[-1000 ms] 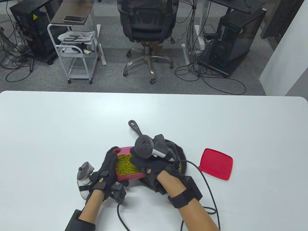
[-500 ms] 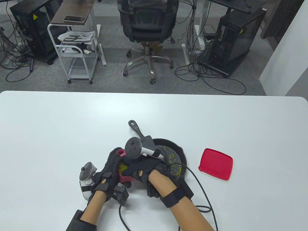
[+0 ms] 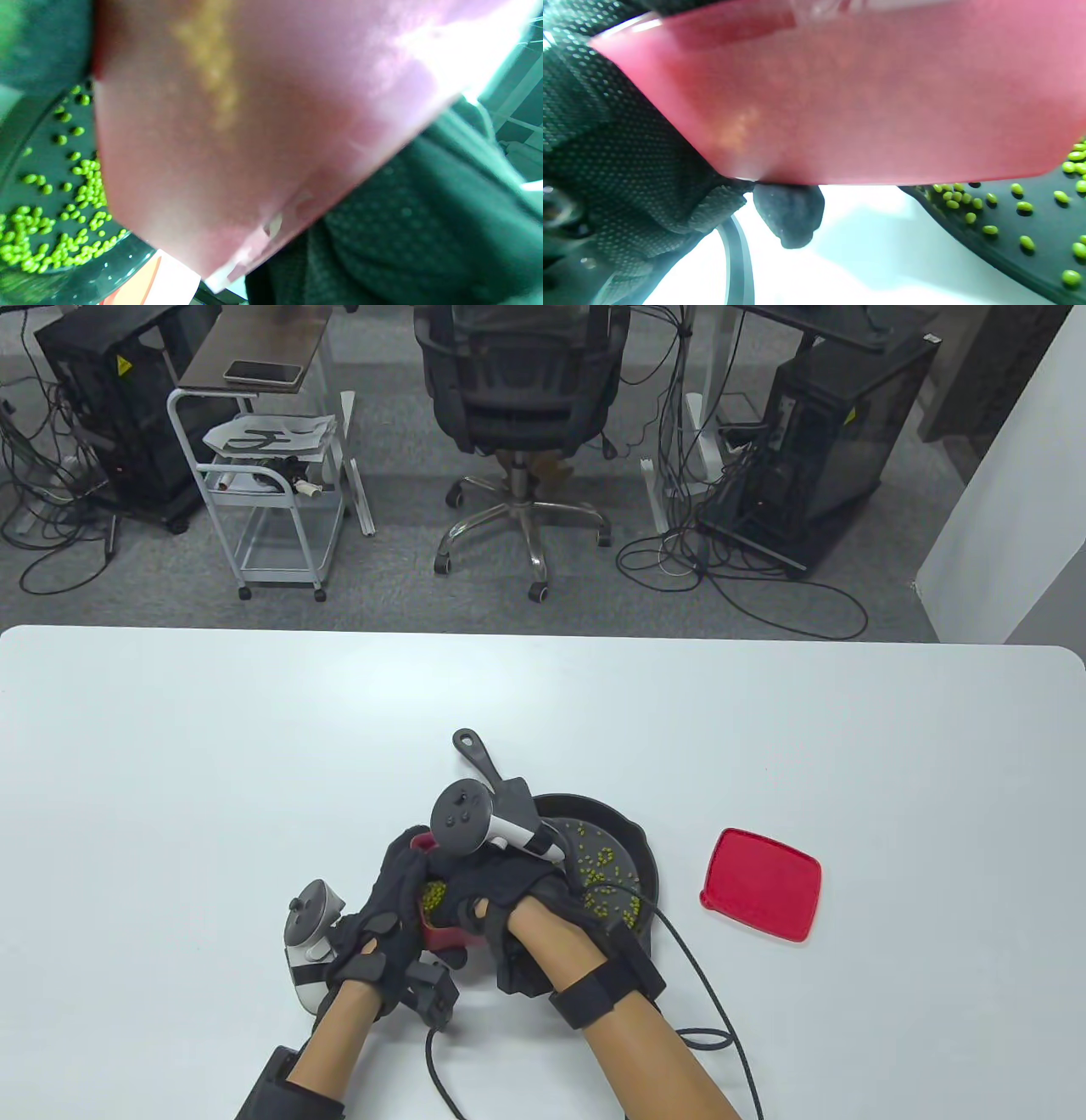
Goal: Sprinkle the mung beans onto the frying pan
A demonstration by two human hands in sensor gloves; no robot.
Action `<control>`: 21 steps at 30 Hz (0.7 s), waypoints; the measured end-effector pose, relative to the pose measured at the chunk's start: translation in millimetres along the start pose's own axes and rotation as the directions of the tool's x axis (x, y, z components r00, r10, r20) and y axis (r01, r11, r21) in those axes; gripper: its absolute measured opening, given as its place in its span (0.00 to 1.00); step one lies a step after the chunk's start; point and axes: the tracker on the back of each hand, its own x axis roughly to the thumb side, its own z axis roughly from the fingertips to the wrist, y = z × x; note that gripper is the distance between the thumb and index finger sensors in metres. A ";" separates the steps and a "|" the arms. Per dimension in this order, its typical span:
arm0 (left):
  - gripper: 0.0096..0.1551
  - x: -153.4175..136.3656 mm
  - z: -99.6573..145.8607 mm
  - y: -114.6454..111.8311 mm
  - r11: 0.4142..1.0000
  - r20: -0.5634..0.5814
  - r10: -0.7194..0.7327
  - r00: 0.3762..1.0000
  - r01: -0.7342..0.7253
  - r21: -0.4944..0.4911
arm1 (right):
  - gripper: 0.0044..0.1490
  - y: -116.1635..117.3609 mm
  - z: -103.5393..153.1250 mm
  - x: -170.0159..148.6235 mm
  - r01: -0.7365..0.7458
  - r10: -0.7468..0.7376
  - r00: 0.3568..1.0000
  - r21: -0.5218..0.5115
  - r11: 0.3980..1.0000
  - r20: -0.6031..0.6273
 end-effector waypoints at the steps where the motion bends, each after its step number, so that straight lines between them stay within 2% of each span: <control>1: 0.42 -0.1 0.0 0.2 1.000 0.000 0.001 1.000 -0.001 0.001 | 0.33 -0.6 -0.3 -0.5 -0.008 0.008 1.000 -0.032 0.999 0.001; 4: 0.42 0.7 -0.5 0.1 1.000 0.007 -0.007 1.000 0.007 0.007 | 0.27 -1.5 -2.4 -4.3 0.026 -0.025 1.000 -0.055 0.998 0.008; 10: 0.43 0.5 -2.2 1.6 1.000 0.000 0.028 1.000 -0.028 -0.008 | 0.23 -9.1 0.2 -11.2 0.057 -0.056 0.998 -0.110 0.992 0.019; 21: 0.43 2.0 -3.8 10.7 1.000 -0.015 0.027 1.000 -0.027 0.004 | 0.23 -49.1 21.1 -35.8 0.231 -0.223 0.973 -0.207 0.951 0.062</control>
